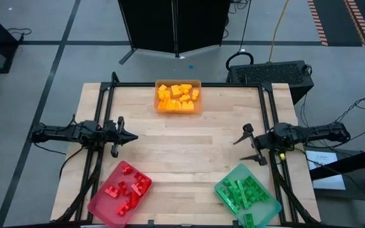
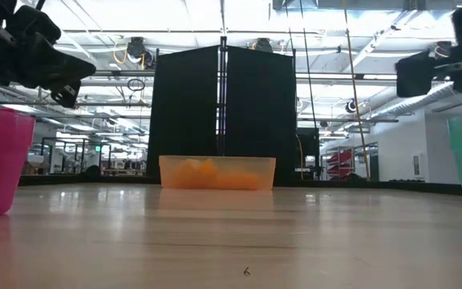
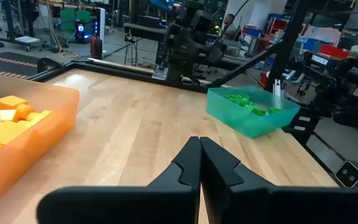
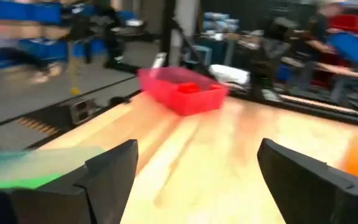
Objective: Sort blocks
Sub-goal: Return to Home Position
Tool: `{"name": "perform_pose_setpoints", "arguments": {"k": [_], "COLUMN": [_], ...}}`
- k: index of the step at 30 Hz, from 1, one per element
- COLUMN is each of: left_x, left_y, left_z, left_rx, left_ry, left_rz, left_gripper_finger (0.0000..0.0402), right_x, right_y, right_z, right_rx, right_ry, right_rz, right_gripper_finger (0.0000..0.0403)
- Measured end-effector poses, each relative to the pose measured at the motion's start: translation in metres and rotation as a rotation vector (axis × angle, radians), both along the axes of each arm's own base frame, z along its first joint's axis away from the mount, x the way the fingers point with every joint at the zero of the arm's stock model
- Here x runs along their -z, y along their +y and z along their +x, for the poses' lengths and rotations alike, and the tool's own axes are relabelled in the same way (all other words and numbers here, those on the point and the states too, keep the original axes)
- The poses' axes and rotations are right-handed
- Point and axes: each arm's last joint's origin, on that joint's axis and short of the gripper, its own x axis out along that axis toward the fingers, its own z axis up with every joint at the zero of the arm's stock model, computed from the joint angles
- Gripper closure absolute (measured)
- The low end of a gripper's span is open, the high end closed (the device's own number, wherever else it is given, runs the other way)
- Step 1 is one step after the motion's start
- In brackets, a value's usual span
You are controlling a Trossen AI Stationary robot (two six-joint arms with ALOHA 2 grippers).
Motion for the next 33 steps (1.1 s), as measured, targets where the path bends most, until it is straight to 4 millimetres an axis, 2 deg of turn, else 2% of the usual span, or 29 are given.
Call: {"name": "perform_pose_setpoints", "arguments": {"k": [6, 33], "left_x": [-0.0007, -0.0010], "left_y": [0.0000, 0.0000], "left_z": [0.0002, 0.0002], "left_rx": [-0.002, -0.002], "left_ry": [-0.011, -0.014], "left_rz": [-0.001, -0.002], "left_gripper_finger": [0.0398, 0.0398], "right_x": [-0.0021, -0.0019], "right_y": [-0.0070, -0.0068], "right_z": [0.0016, 0.0017], "right_rx": [0.153, 0.152], "right_ry": [-0.012, -0.009], "right_rz": [0.035, 0.037], "right_gripper_finger": [0.0081, 0.0081]}}
